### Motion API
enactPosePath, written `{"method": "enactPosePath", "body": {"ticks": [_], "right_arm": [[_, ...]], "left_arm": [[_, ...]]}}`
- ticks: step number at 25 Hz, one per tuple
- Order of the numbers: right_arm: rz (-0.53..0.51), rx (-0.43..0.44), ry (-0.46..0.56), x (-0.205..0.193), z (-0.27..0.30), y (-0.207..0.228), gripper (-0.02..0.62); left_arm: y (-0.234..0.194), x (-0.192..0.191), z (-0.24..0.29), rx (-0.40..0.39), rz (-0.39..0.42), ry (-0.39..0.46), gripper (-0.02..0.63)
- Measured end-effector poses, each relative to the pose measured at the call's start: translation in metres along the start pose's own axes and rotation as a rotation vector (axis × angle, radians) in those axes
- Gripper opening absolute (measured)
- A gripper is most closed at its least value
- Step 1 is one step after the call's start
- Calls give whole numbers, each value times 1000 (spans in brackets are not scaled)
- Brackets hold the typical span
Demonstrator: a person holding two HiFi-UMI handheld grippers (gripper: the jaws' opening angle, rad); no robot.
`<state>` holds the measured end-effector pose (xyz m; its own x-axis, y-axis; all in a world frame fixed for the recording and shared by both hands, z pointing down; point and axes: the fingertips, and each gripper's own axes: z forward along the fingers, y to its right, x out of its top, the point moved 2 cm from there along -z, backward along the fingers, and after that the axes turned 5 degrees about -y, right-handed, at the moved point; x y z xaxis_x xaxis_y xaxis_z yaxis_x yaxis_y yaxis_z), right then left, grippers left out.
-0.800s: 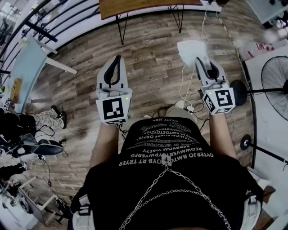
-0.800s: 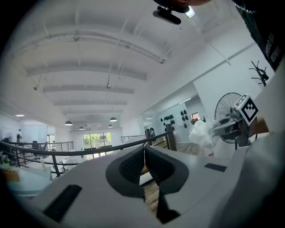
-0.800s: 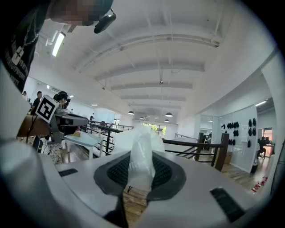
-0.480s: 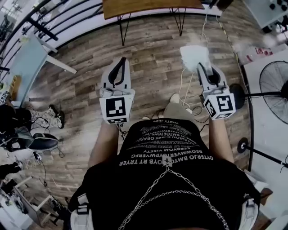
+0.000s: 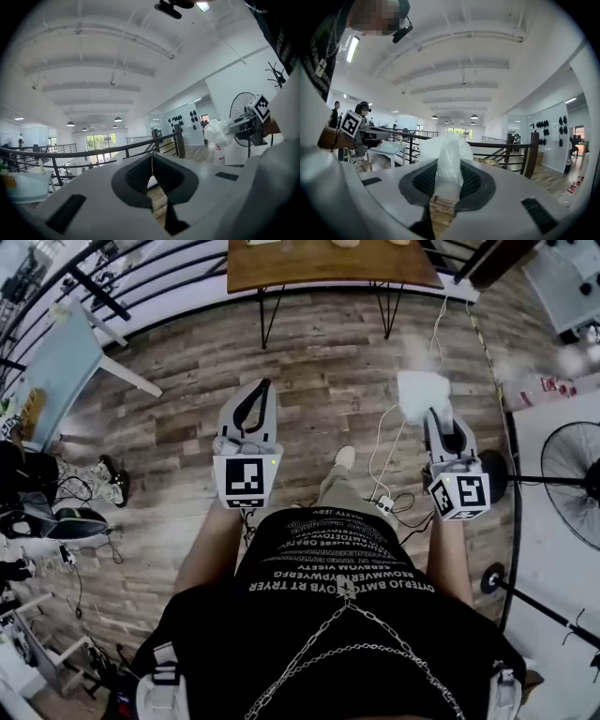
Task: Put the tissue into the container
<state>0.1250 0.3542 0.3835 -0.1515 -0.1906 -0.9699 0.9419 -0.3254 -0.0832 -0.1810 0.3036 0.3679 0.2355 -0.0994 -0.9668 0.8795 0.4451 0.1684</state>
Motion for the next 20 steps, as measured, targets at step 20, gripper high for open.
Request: {"method": "enactPosePath", "body": {"ticks": [20], "right_arm": [[43,94,16,16,156,162,87]], "left_arm": [[5,58,205,60,25,-6,31]]}}
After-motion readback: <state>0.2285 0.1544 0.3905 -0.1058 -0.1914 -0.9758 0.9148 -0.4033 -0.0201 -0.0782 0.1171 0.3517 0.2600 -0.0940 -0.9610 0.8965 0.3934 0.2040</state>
